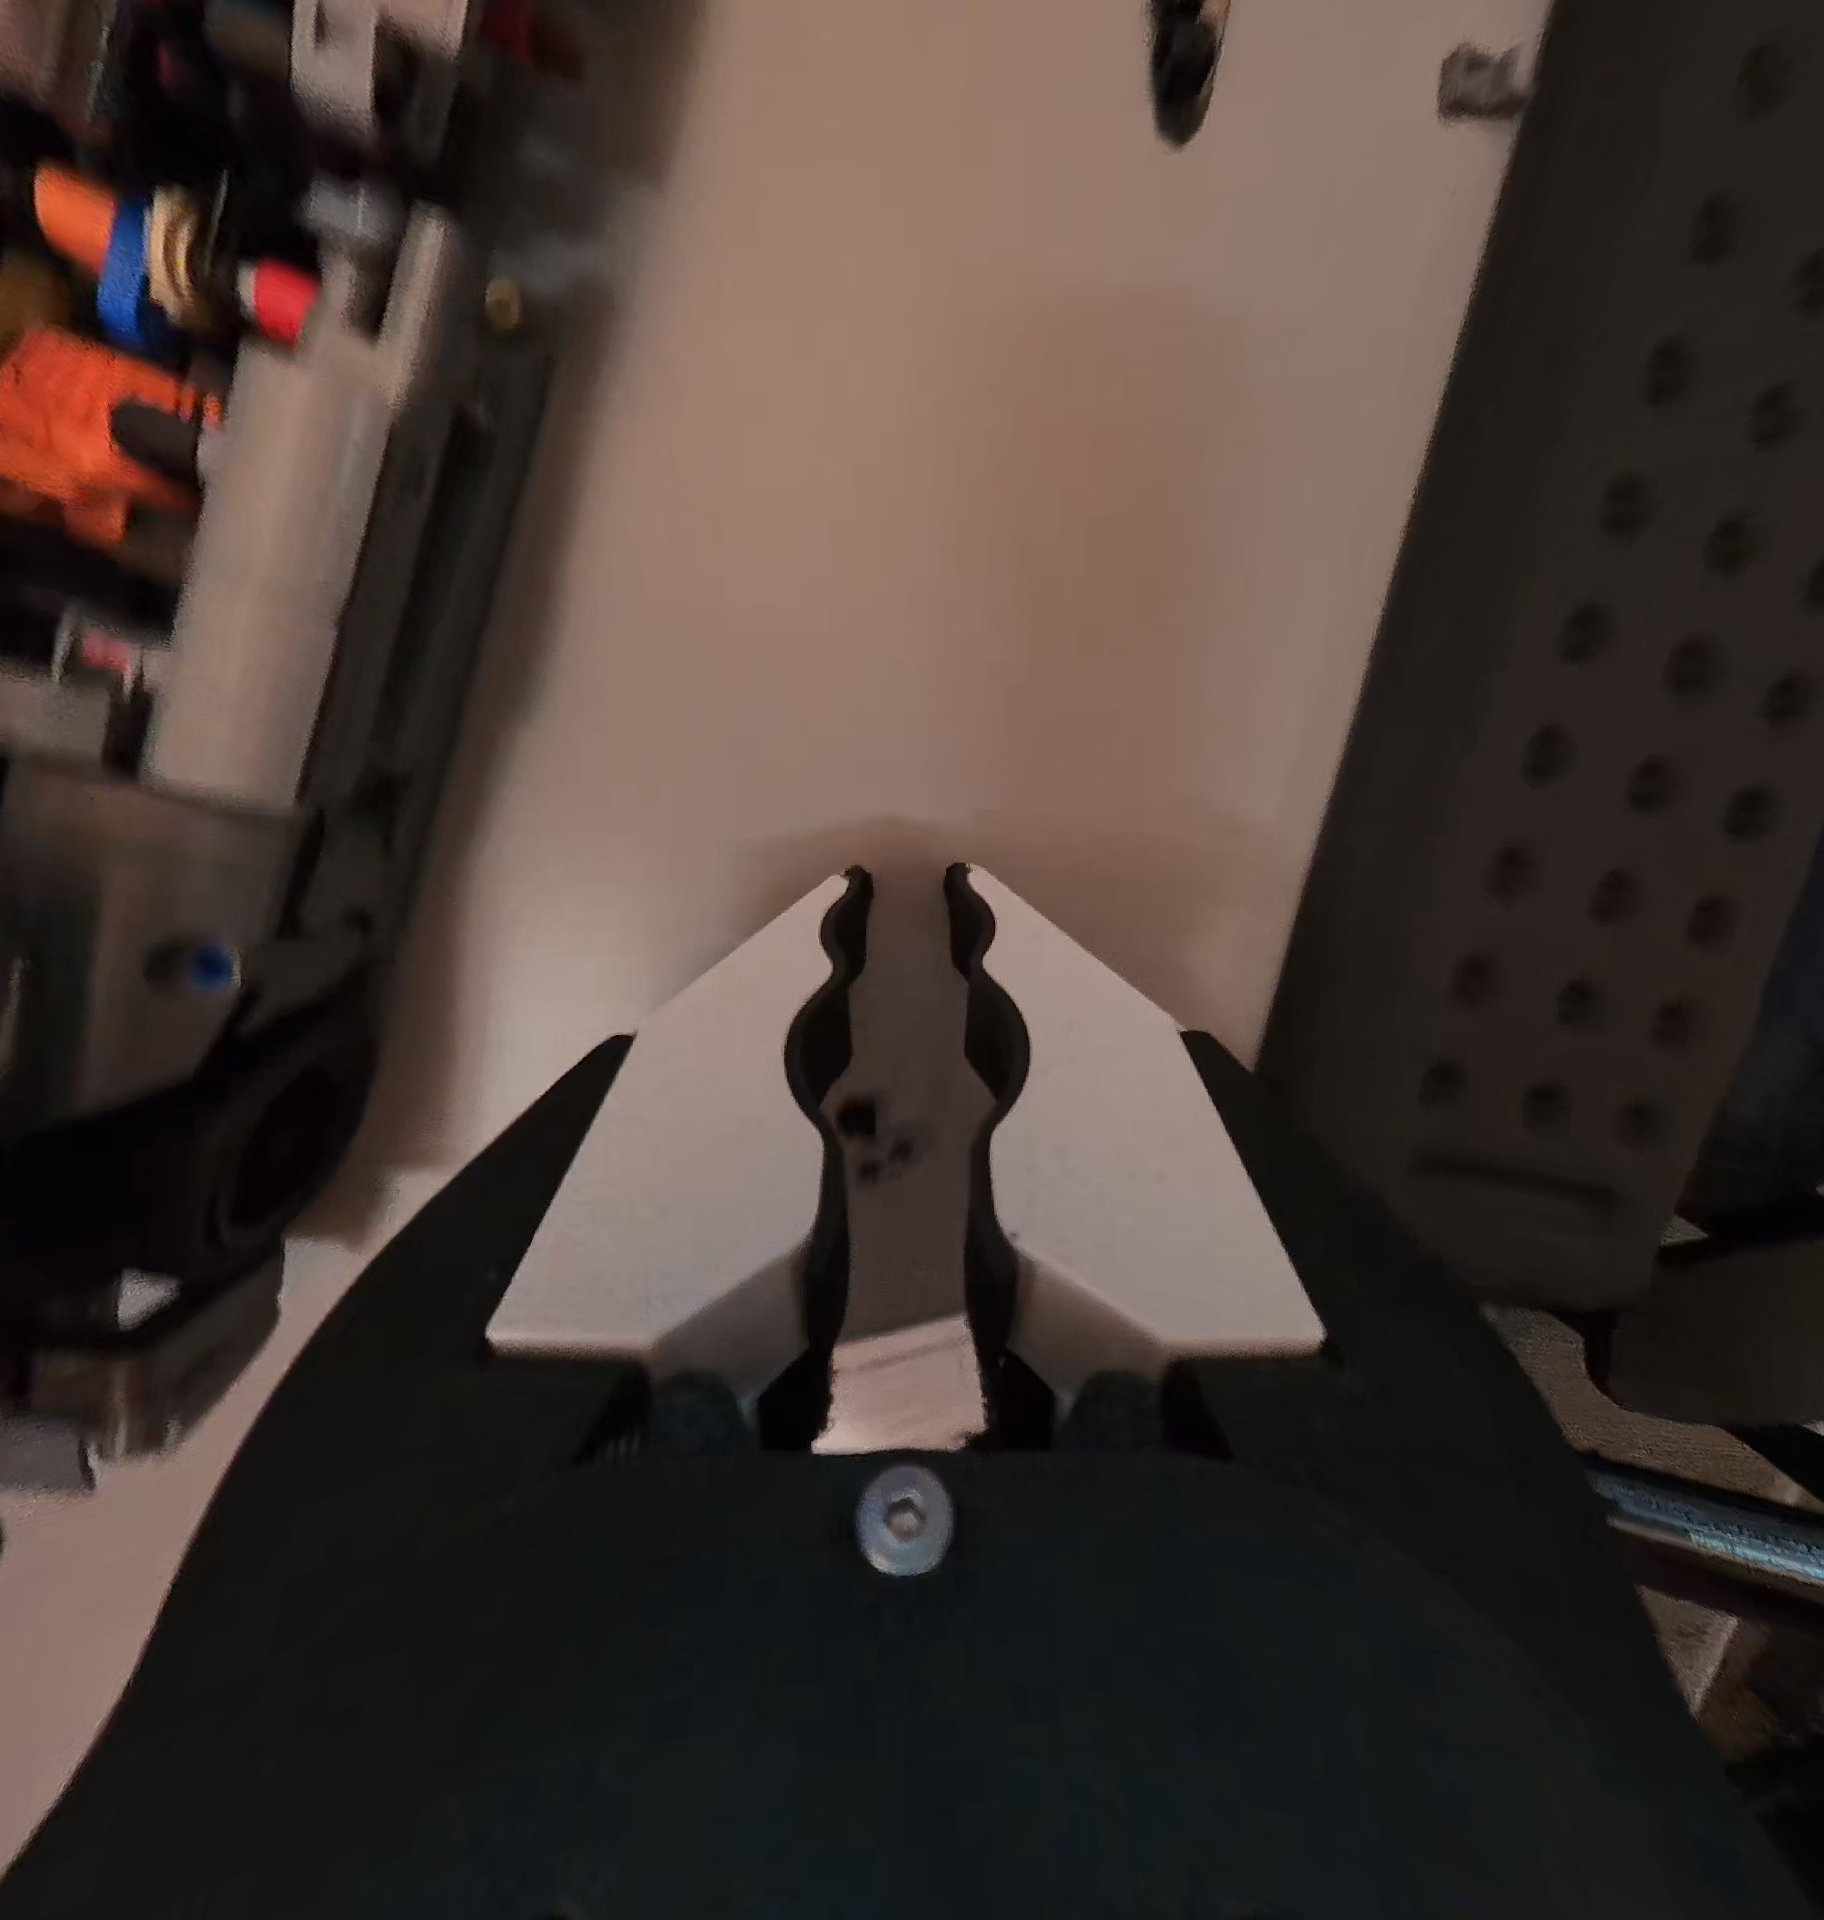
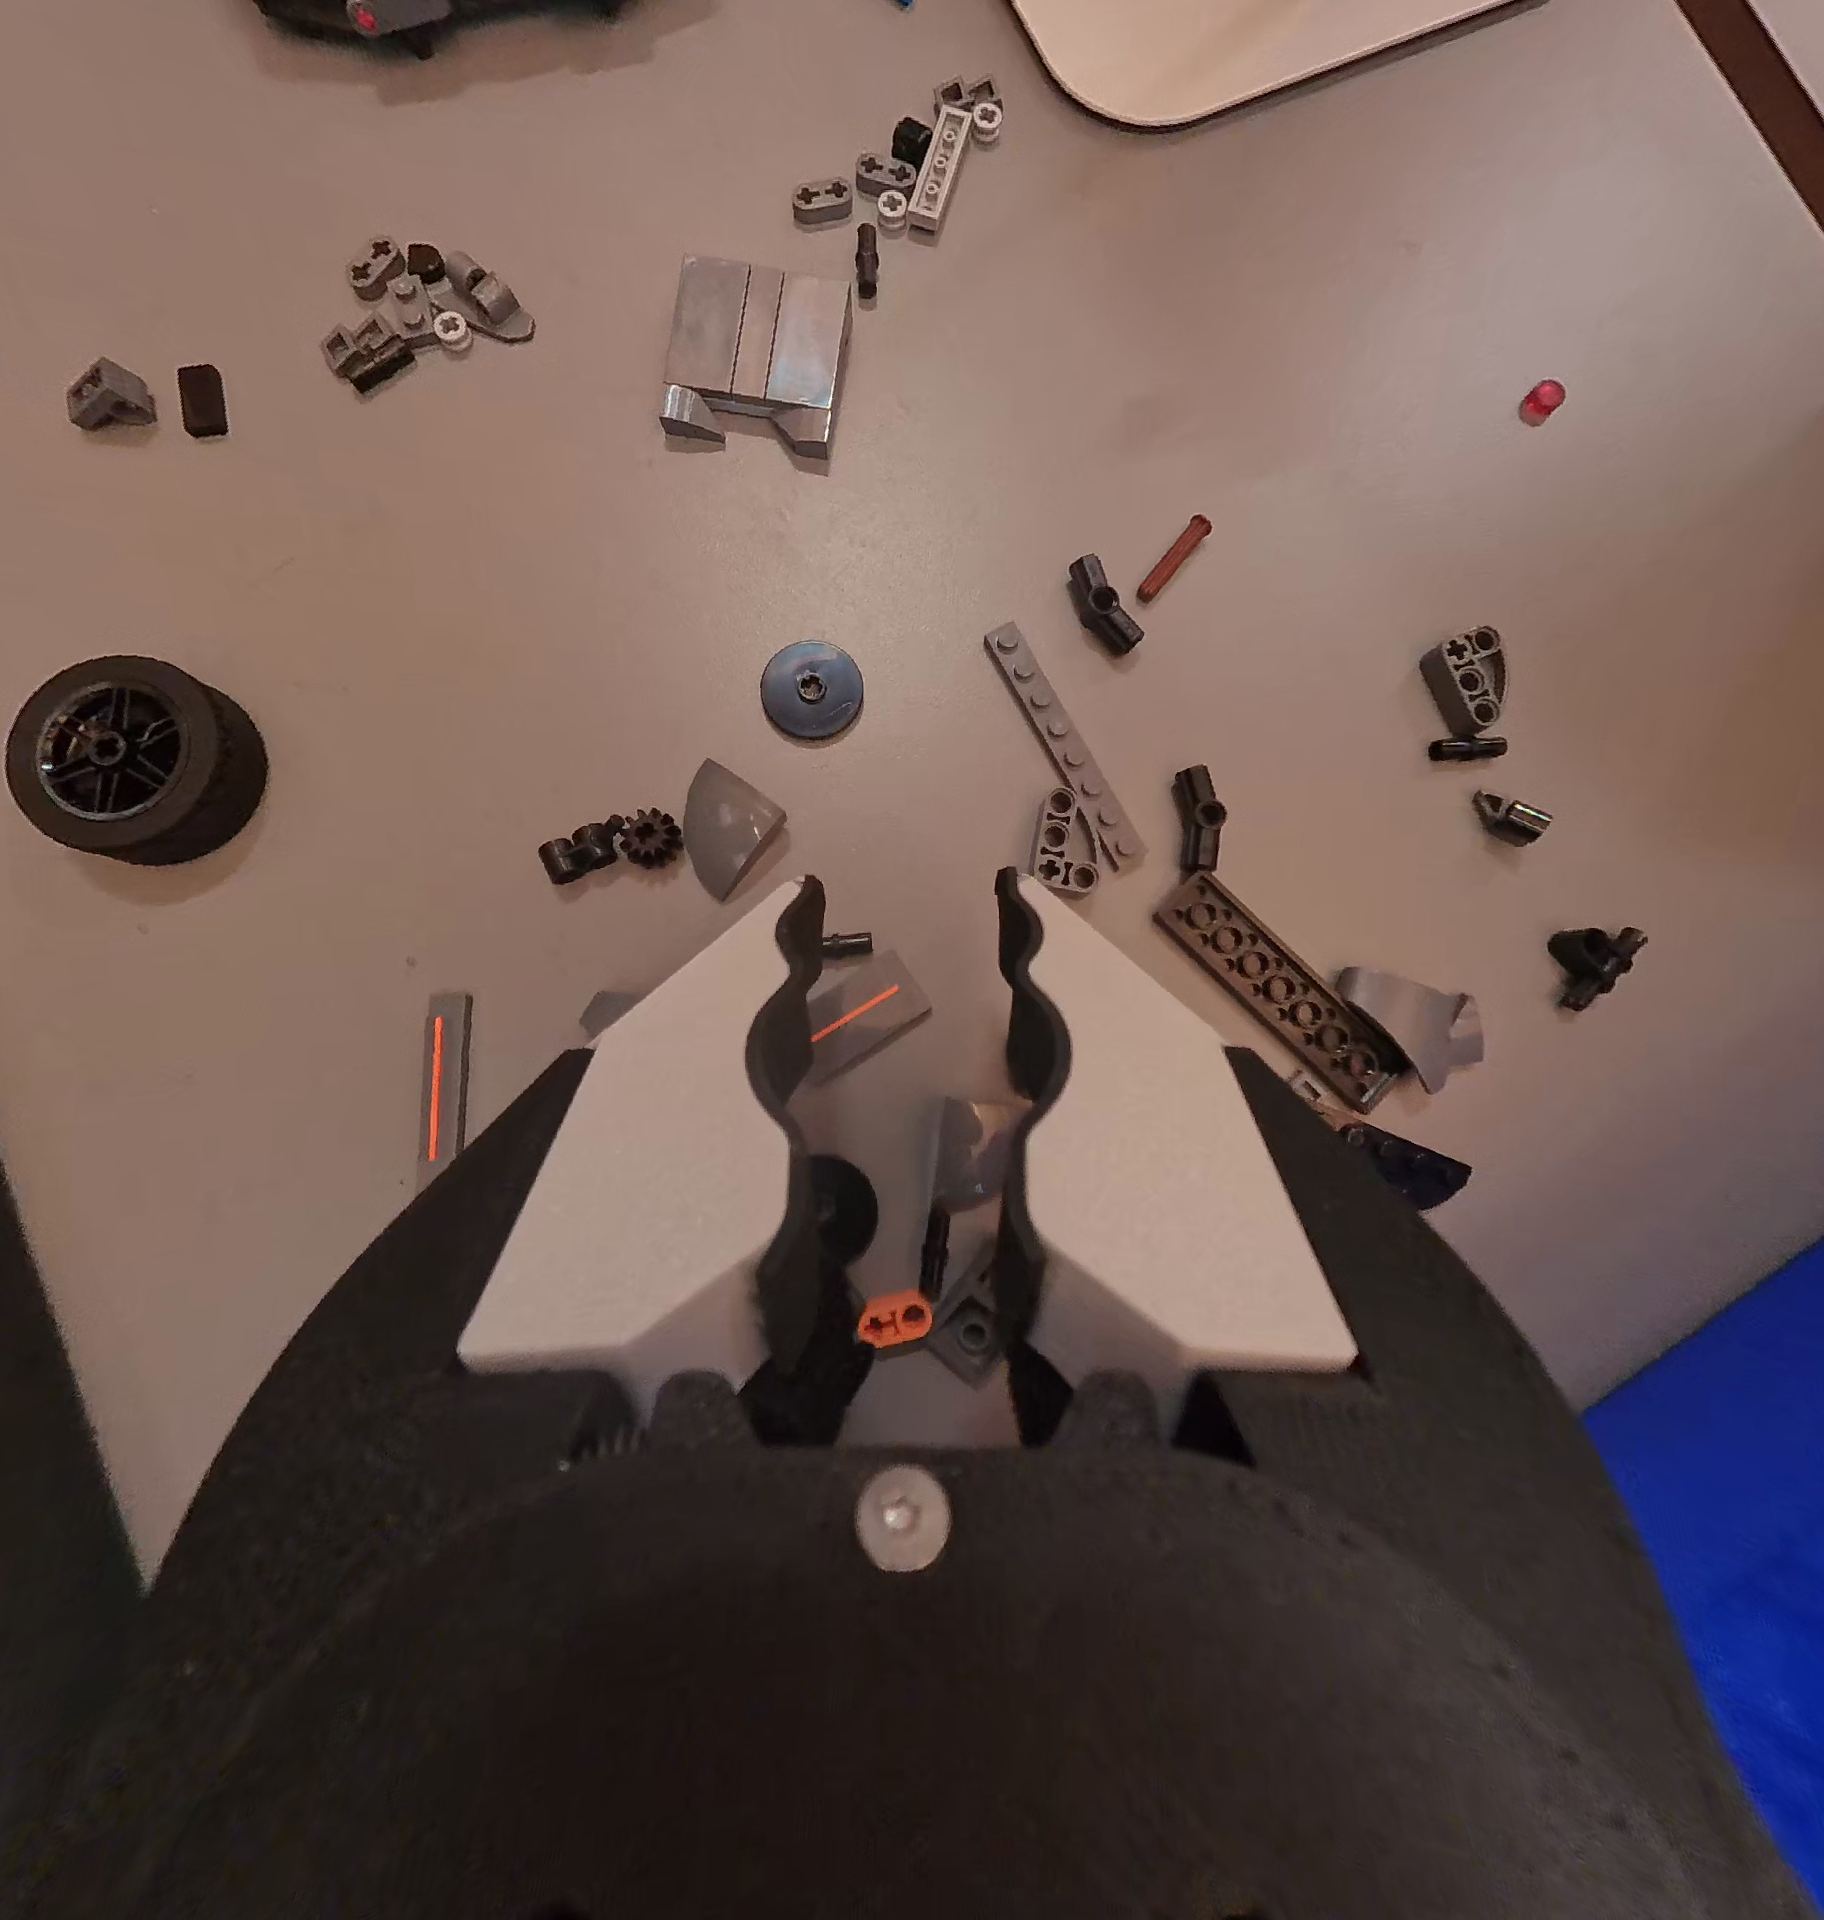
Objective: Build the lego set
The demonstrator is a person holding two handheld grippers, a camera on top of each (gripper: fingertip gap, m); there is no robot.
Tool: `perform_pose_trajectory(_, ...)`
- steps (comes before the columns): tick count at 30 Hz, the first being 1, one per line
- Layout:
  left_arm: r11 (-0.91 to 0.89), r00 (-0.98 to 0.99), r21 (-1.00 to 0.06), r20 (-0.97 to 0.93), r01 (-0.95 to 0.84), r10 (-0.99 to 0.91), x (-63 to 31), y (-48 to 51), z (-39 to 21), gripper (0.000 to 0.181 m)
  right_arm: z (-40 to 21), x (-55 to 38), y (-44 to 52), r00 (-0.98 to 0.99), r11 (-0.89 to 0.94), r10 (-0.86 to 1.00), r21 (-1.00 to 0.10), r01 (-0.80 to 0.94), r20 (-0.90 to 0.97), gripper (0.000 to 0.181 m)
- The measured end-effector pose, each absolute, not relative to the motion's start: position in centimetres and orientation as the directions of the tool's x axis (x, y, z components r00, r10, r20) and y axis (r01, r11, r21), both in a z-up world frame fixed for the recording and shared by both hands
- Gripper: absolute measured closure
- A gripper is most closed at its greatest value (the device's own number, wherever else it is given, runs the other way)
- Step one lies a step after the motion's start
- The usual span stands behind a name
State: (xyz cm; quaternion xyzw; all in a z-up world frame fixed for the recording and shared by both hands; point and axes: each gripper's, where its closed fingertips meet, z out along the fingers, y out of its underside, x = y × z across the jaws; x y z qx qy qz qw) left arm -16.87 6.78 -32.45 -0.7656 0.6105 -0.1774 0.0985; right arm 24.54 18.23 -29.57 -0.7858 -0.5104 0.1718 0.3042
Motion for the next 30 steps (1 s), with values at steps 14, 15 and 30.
perform_pose_trajectory(14, -0.174, 0.18, -0.472, 0.031, -0.865, -0.983, -13.3, 8.8, -30.2, 0.155, -29.5, 24.5, 18.1, 0.412, -0.284, 0.91, -0.655, 0.7, 0.045, 0.151)
perform_pose_trajectory(15, -0.173, 0.185, -0.477, 0.022, -0.862, -0.983, -13.3, 9.0, -30.0, 0.156, -29.6, 24.5, 18.1, 0.41, -0.283, 0.911, -0.653, 0.702, 0.046, 0.152)
perform_pose_trajectory(30, -0.154, 0.167, -0.439, 0.009, -0.885, -0.986, -13.4, 9.0, -31.2, 0.167, -29.4, 24.6, 18.1, 0.398, -0.259, 0.915, -0.66, 0.705, 0.067, 0.169)
